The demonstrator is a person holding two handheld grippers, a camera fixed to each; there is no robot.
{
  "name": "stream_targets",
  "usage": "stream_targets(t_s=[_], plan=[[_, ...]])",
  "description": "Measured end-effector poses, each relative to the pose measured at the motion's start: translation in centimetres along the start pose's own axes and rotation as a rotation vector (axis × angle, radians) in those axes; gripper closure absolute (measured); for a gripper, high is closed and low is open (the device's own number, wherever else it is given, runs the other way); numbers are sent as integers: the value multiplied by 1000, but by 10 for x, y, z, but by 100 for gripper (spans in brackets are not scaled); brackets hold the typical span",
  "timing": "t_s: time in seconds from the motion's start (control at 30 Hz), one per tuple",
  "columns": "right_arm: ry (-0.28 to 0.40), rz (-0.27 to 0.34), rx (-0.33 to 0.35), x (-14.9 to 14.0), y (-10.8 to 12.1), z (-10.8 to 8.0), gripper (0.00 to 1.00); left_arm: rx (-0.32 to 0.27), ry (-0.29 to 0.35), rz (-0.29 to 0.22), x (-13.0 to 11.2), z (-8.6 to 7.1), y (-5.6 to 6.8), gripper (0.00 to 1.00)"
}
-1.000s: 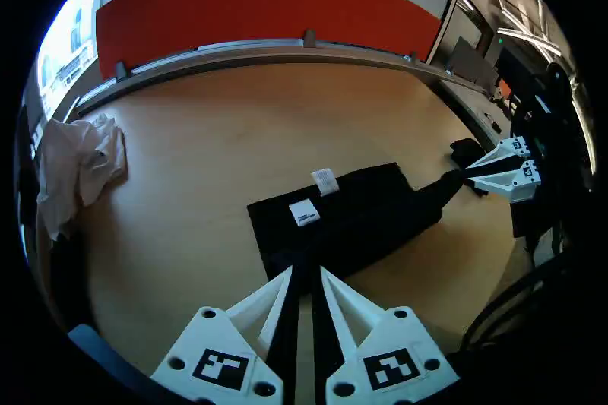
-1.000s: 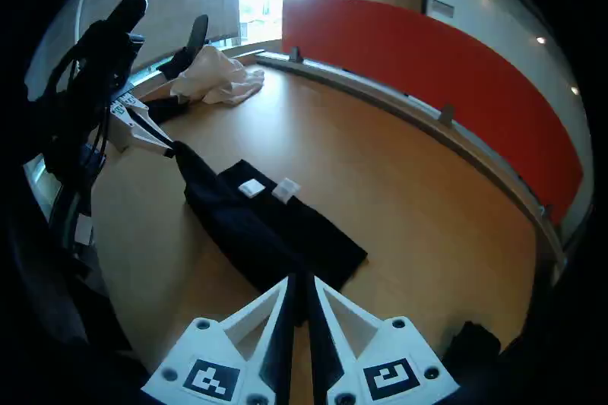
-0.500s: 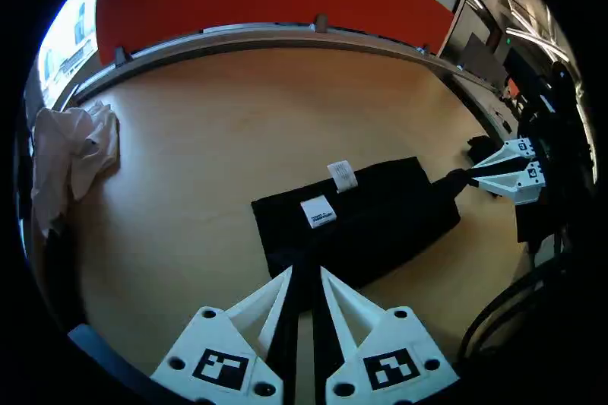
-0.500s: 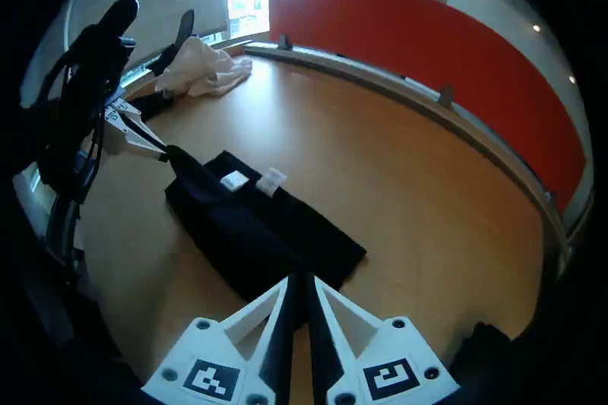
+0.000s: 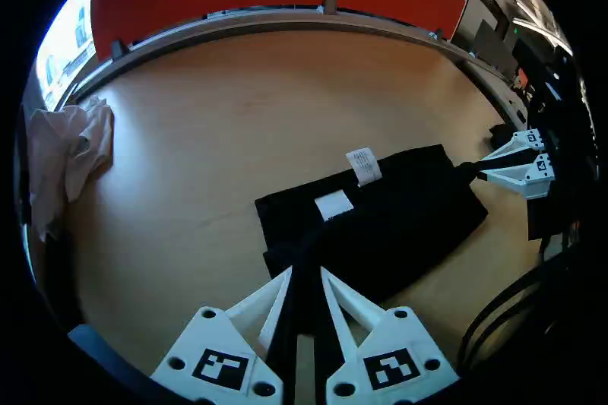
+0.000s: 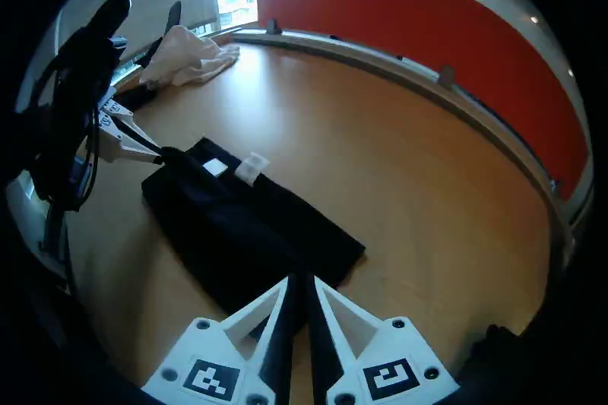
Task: Fold towel
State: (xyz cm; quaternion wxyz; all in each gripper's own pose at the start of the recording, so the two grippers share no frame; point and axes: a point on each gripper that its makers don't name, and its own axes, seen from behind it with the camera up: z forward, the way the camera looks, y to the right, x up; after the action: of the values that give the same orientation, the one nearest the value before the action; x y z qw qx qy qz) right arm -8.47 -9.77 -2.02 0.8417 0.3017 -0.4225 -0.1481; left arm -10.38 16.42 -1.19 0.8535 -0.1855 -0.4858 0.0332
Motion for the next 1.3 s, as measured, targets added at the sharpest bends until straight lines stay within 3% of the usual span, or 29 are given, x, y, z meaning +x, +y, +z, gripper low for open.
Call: stream_targets(t_s=[0.3,0.5,0.7,0.97,1.3], plan=[[-14,13,-18,-5,7,12,88,21,1,4,3,13,-8,77],[-18,5,-49,-6,15,17,74,43,-7,30,3,19,-15,61],[-16,-1,-79,-2,23,21,50,57,-5,50,7,22,-20,56],[-13,0,-108,4,35,26,38,80,4,61,16,26,-30,37],[-1,5,-147,15,51,29,33,103,17,61,30,28,-41,27]])
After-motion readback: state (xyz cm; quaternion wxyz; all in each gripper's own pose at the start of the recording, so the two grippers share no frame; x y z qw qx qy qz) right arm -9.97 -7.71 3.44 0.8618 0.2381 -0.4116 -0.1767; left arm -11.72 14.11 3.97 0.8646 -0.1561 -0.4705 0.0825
